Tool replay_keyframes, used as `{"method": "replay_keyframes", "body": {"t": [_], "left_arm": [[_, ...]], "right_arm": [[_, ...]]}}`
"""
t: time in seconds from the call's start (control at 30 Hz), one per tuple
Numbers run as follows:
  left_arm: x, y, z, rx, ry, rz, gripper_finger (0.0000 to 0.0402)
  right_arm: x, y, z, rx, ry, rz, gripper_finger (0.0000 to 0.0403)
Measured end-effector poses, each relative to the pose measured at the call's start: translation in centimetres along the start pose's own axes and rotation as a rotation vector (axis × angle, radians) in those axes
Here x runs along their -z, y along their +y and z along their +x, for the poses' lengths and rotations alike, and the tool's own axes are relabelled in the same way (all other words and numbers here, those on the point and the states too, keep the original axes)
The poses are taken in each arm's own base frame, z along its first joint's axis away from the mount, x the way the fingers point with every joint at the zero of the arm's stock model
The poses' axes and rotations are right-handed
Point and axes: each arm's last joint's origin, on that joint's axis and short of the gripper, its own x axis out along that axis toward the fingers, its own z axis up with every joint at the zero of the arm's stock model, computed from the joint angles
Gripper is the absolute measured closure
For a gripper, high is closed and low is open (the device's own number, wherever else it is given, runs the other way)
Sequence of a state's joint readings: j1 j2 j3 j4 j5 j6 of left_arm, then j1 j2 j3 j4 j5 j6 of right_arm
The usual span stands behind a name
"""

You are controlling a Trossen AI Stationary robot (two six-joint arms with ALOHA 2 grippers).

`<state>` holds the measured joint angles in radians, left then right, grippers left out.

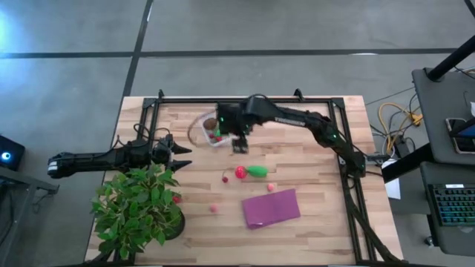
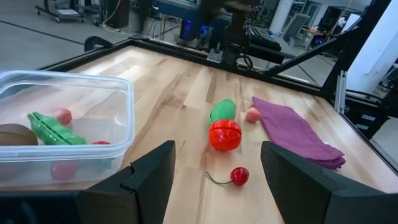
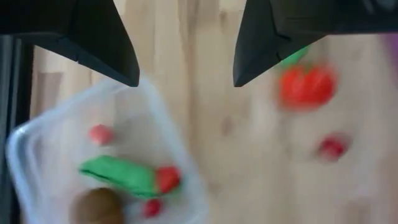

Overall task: Pick and placing Produce into tupperware
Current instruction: Put the green corn into the transparent bin

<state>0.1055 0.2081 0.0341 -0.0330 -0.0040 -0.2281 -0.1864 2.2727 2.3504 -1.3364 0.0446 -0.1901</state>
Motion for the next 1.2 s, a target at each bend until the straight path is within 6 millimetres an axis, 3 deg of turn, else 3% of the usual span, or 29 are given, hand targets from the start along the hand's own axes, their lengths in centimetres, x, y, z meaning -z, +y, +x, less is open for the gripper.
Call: {"method": "replay_keyframes", "body": {"t": [0.17,0.4,0.53,0.63,0.73,0.8,1.03,1.2], "left_arm": [[0.0,0.0,0.0,0.0,0.0,0.0,0.0178],[0.0,0.0,0.0,0.0,-0.001,0.0,0.0178],[0.0,0.0,0.0,0.0,-0.001,0.0,0.0178],[0.0,0.0,0.0,0.0,0.0,0.0,0.0178],[0.0,0.0,0.0,0.0,0.0,0.0,0.0178],[0.0,0.0,0.0,0.0,0.0,0.0,0.0178],[0.0,0.0,0.0,0.0,0.0,0.0,0.0178],[0.0,0.0,0.0,0.0,0.0,0.0,0.0178]], "right_arm": [[0.6,5.1,-3.0,-0.035,0.004,-0.185,0.0153],[3.4,9.0,-2.7,-0.05,0.129,-0.104,0.0152],[6.5,9.8,-2.0,-0.027,0.212,0.01,0.0152],[8.2,10.1,-2.2,-0.021,0.149,0.105,0.0151],[8.8,10.5,-2.3,-0.033,0.022,0.177,0.0152],[9.0,10.7,-1.3,-0.034,-0.015,0.19,0.0151],[11.2,11.2,1.9,-0.02,0.081,0.167,0.0151],[11.8,11.7,3.3,-0.029,0.06,0.133,0.015]]}}
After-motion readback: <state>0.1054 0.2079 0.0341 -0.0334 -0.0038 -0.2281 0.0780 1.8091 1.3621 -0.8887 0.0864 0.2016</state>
